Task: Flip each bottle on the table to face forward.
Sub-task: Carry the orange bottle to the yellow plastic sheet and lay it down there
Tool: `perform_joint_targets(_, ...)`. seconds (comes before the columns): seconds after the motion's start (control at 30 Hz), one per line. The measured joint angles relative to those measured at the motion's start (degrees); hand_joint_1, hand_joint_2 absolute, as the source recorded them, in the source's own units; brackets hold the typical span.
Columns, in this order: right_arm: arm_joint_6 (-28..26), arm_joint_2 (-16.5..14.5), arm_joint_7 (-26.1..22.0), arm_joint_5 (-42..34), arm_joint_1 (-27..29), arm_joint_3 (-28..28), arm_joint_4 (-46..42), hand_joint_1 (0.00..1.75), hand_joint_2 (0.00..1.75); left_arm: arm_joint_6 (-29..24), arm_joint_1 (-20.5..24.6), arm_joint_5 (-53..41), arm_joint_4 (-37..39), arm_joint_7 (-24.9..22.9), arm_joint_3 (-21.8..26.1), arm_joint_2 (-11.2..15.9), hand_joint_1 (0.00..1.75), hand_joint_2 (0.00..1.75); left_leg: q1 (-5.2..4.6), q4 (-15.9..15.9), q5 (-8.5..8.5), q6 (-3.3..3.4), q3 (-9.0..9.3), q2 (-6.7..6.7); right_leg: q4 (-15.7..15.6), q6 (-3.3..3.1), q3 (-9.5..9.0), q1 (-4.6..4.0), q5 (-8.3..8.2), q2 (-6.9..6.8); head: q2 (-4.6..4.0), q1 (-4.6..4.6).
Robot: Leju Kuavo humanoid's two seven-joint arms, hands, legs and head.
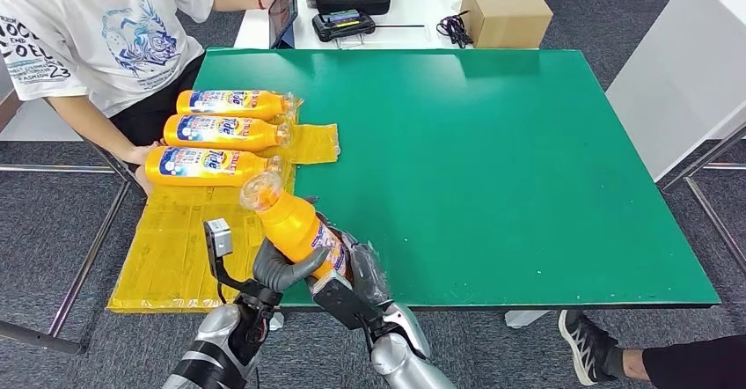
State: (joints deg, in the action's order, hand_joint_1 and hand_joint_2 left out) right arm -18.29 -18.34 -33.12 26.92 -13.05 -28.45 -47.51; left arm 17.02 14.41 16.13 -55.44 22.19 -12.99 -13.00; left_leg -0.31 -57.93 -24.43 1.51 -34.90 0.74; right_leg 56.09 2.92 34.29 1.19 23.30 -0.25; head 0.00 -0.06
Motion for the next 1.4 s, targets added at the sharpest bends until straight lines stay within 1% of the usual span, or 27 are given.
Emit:
perform_joint_targets(0.1,0.0,0.0,0.2,0.0,-0.2,-0.2,0.2,1.75,1.75,-0.5,-0.1,-0.1,-0.4,0.1,0.1,0.1,1.75,1.75,0.00,0.0,0.00,0.00,0.00,0.00,0.0,0.00,0.00,0.00,0.00,0.00,0.00,0.00)
perform_joint_targets(0.13,0.0,0.0,0.3,0.0,-0.3,-0.3,0.3,1.65,1.75,-0.8,-0.1,-0.2,-0.5,0.1,0.1,0.1,1.75,1.75,0.00,0.0,0.00,0.00,0.00,0.00,0.0,0.00,0.00,0.00,0.00,0.00,0.00,-0.01)
perform_joint_targets(0.2,0.0,0.0,0.5,0.0,-0.6,-0.3,0.4,0.78,1.75,-1.6,-0.2,-0.5,-0.7,0.2,0.1,0.1,1.75,1.75,0.00,0.0,0.00,0.00,0.00,0.00,0.0,0.00,0.00,0.00,0.00,0.00,0.00,-0.01)
perform_joint_targets(0.23,0.0,0.0,0.6,0.0,-0.7,-0.4,0.5,0.34,1.31,-2.0,-0.2,-0.8,-0.9,0.3,0.2,0.1,1.75,1.75,0.00,0.0,0.00,0.00,0.00,0.00,0.0,0.00,0.00,0.00,0.00,0.00,0.00,-0.01)
perform_joint_targets(0.27,-0.1,0.0,0.7,0.1,-0.8,-0.4,0.6,0.00,0.87,-2.7,-0.1,-1.1,-1.1,0.5,0.2,0.2,1.75,1.75,0.00,0.0,0.00,0.00,0.00,0.00,0.0,0.00,0.00,0.00,0.00,0.00,0.00,-0.01)
perform_joint_targets(0.33,-0.9,-0.1,1.2,0.3,-0.8,-0.5,0.7,0.00,0.00,-4.2,-0.1,-2.2,-1.5,1.0,0.2,0.2,1.75,1.75,0.00,0.0,0.00,0.00,0.00,0.00,0.0,0.00,0.00,0.00,0.00,0.00,0.00,-0.01)
perform_joint_targets(0.43,-2.8,0.0,2.1,-0.5,-0.6,-0.4,0.1,0.00,0.00,-8.9,-0.1,-5.4,-2.6,2.5,0.3,0.3,1.75,1.75,0.00,0.0,0.00,0.00,-0.01,0.00,0.0,0.00,0.00,0.00,0.00,0.00,0.00,0.00)
perform_joint_targets(0.5,-3.5,0.1,2.5,-2.1,0.0,0.1,-2.1,0.00,0.00,-15.0,0.0,-10.2,-3.7,4.7,0.9,0.5,1.75,1.75,0.00,0.0,0.00,0.00,-0.01,0.00,0.0,0.00,0.01,0.00,0.00,0.00,0.00,0.01)
perform_joint_targets(0.57,-3.9,0.4,3.0,-3.4,1.2,0.8,-6.5,0.00,0.00,-22.3,0.3,-16.2,-4.7,7.1,2.1,0.9,1.75,1.75,0.00,0.0,0.00,0.00,0.00,-0.01,0.0,0.00,0.01,0.00,0.00,0.00,0.00,0.00)
perform_joint_targets(0.63,-4.0,0.8,3.4,-3.9,2.4,1.4,-11.8,0.00,0.00,-27.3,0.7,-21.0,-5.4,8.8,3.6,1.4,1.75,1.75,0.01,0.0,0.01,-0.01,-0.01,0.01,0.0,0.00,0.01,-0.01,0.00,0.00,0.00,-0.01)
perform_joint_targets(0.73,-4.2,1.4,3.7,-4.1,3.8,1.8,-20.1,0.00,0.00,-31.6,1.5,-25.5,-5.7,10.3,6.1,1.9,1.75,1.75,0.01,0.0,0.01,-0.01,0.00,-0.03,0.0,0.00,0.01,0.00,0.00,0.01,0.00,-0.01)
perform_joint_targets(0.8,-4.5,1.7,3.7,-4.0,4.5,1.8,-24.8,0.00,0.00,-33.6,2.1,-27.5,-5.7,10.8,7.6,2.1,1.75,1.75,0.00,0.0,0.01,-0.01,0.01,-0.05,0.0,0.00,0.01,0.00,0.00,0.02,0.00,0.00)
perform_joint_targets(0.93,-5.2,2.0,3.3,-3.5,5.6,1.5,-30.9,0.00,0.00,-37.8,3.2,-32.6,-5.3,11.8,9.9,2.4,1.75,1.75,0.00,0.0,0.01,-0.01,0.00,-0.04,0.0,0.00,0.01,0.00,0.00,0.02,0.00,0.00)
perform_joint_targets(1.0,-5.8,2.2,2.4,-3.8,6.1,1.0,-33.0,0.00,0.00,-42.5,3.9,-39.0,-4.7,11.8,10.4,2.7,1.75,1.75,0.00,0.0,0.01,-0.01,0.00,-0.04,0.0,0.00,0.01,0.00,0.00,0.02,0.00,0.00)
perform_joint_targets(1.1,-6.5,2.3,0.9,-4.8,6.4,0.1,-35.9,0.00,0.00,-52.0,5.5,-53.3,-2.5,10.5,10.5,3.9,1.75,1.75,0.00,0.0,0.01,-0.01,0.01,-0.06,0.0,0.00,0.01,0.00,0.00,0.02,0.00,0.00)
perform_joint_targets(1.13,-6.7,2.3,0.6,-5.1,6.4,-0.2,-36.8,0.00,0.00,-54.2,6.0,-58.3,-1.6,10.0,10.5,4.3,1.75,1.75,0.01,0.0,0.01,-0.01,0.01,-0.06,0.0,0.00,0.01,0.00,0.00,0.03,0.00,0.00)
perform_joint_targets(1.2,-7.0,2.4,-0.1,-5.6,6.4,-0.8,-38.3,0.00,0.00,-56.3,6.9,-68.3,-0.3,9.6,10.9,5.0,1.75,1.75,0.01,0.0,0.01,-0.01,0.02,-0.07,0.0,0.00,0.01,-0.01,0.00,0.03,0.00,0.00)
perform_joint_targets(1.27,-7.0,2.6,-0.5,-6.4,6.4,-1.3,-39.5,0.00,0.00,-56.7,7.3,-77.4,0.4,9.2,11.7,5.4,1.75,1.75,0.01,0.0,0.01,-0.02,0.02,-0.09,0.0,0.00,0.01,0.00,0.00,0.03,0.00,0.01)
perform_joint_targets(1.33,-7.0,2.7,-0.7,-7.0,6.4,-1.7,-40.5,0.00,0.00,-56.8,7.4,-83.1,1.0,8.9,12.6,5.7,1.75,1.75,0.01,0.0,0.01,-0.02,0.02,-0.15,0.0,0.00,0.01,0.00,0.00,0.05,0.00,0.01)
perform_joint_targets(1.4,-7.0,2.7,-0.7,-7.3,6.4,-2.0,-41.2,0.00,0.00,-57.0,7.6,-85.2,1.4,8.6,13.3,5.8,1.75,1.75,0.00,0.0,0.01,-0.02,0.02,-0.15,0.0,-0.01,0.02,0.00,-0.01,0.06,0.00,0.01)
